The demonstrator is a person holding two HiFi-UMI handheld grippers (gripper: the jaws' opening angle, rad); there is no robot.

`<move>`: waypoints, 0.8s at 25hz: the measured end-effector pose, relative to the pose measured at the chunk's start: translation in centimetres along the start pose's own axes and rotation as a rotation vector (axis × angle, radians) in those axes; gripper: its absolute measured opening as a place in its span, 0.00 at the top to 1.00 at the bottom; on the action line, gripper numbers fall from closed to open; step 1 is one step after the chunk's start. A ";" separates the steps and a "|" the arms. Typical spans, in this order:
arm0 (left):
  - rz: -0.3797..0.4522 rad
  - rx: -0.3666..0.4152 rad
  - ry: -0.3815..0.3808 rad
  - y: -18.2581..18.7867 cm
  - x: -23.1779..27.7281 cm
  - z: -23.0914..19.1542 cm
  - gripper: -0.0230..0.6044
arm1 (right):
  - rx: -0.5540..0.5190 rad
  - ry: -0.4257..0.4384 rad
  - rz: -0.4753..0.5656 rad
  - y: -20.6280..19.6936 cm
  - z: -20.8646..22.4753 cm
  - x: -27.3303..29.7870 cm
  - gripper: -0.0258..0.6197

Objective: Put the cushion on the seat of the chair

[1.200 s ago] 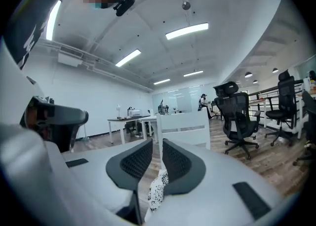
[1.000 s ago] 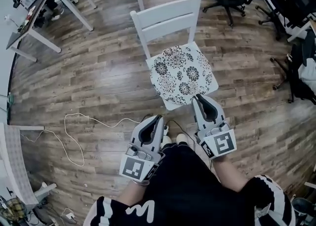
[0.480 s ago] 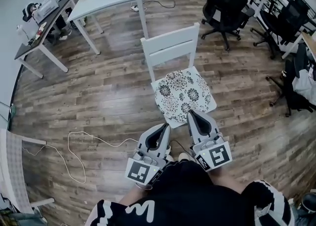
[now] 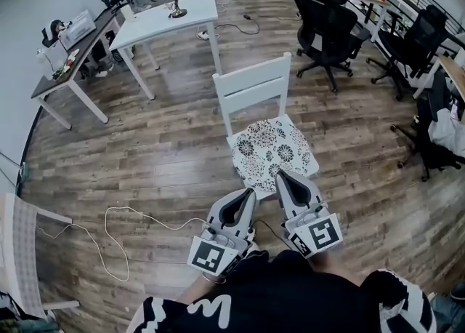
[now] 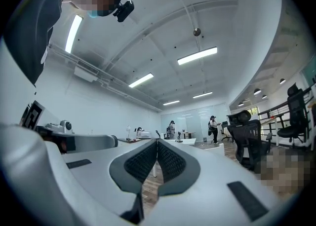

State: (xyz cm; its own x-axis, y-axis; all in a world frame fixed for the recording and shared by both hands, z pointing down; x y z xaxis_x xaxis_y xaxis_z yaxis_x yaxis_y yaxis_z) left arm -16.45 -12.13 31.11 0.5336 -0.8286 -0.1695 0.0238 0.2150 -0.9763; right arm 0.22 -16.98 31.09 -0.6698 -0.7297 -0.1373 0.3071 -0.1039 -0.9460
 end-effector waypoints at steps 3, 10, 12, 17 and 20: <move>0.004 0.012 -0.002 0.7 -0.7 1.6 0.95 | -0.014 0.009 0.020 1.1 -0.4 -1.2 0.93; 0.014 -0.003 0.005 1.9 -2.5 7.6 0.95 | -0.045 0.029 0.007 1.5 -1.6 -8.0 0.93; 0.009 -0.010 0.006 1.8 -3.2 9.9 0.95 | -0.036 0.031 0.000 1.4 -1.7 -10.4 0.93; -0.010 -0.025 0.025 2.0 -5.7 15.3 0.95 | -0.006 0.042 -0.025 0.8 -2.9 -16.5 0.93; -0.015 -0.035 0.029 2.4 -7.2 18.0 0.95 | -0.007 0.058 -0.033 0.8 -3.8 -19.2 0.93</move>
State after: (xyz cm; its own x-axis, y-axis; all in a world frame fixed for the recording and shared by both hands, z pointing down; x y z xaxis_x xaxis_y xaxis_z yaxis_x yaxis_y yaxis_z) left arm -4.98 3.64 32.41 0.5086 -0.8463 -0.1580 0.0014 0.1844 -0.9829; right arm 10.82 -0.47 31.84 -0.7176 -0.6855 -0.1230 0.2798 -0.1221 -0.9523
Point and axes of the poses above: the fingertips, and each gripper's own axes: x forward along the fingers, z to its right, y out of its top, the point moved 9 cm from there along -x, backward along the fingers, and after that the axes turned 15 degrees about x, right-handed, at the moved point
